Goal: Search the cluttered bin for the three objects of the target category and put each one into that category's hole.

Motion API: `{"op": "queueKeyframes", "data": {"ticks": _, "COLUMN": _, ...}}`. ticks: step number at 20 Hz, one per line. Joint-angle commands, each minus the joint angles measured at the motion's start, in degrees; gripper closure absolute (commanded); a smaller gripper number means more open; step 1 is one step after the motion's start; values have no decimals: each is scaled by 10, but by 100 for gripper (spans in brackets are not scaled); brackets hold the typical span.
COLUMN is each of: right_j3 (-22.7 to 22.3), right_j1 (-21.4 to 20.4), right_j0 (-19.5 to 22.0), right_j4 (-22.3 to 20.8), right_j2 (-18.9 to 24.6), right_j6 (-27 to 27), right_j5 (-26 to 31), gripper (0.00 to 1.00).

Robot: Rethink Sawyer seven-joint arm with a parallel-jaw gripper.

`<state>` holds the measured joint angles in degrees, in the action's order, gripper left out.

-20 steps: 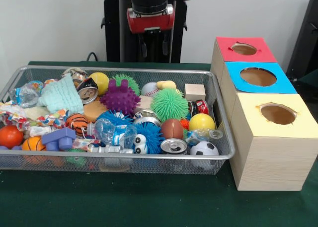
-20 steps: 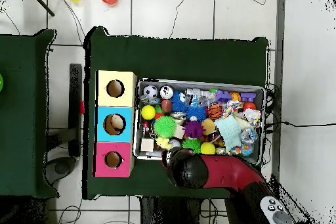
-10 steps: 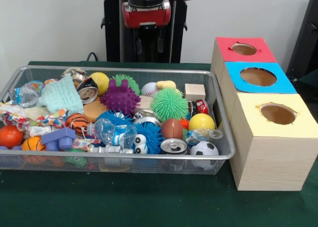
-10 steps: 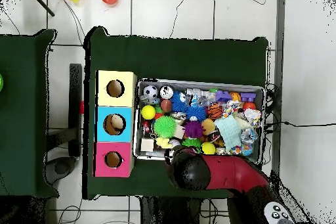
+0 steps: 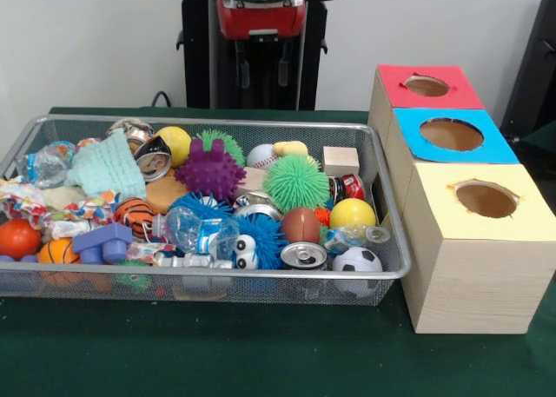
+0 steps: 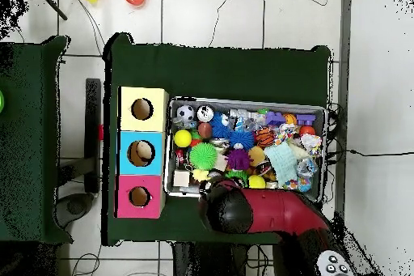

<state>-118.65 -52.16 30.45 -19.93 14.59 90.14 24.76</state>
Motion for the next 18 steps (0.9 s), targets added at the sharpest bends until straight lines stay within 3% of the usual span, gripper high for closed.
{"op": "queueKeyframes", "data": {"ticks": 1, "right_j3": 100, "right_j1": 64, "right_j0": -80, "right_j4": -24, "right_j2": -39, "right_j6": 97, "right_j5": 34, "gripper": 0}}
{"op": "queueKeyframes", "data": {"ticks": 12, "right_j3": 193, "right_j1": 179, "right_j0": -186, "right_j4": 40, "right_j2": -69, "right_j6": 134, "right_j5": 0, "gripper": 0}}
{"op": "queueKeyframes", "data": {"ticks": 18, "right_j3": 238, "right_j1": 193, "right_j0": -176, "right_j4": 54, "right_j2": -60, "right_j6": 91, "right_j5": 8, "gripper": 0}}
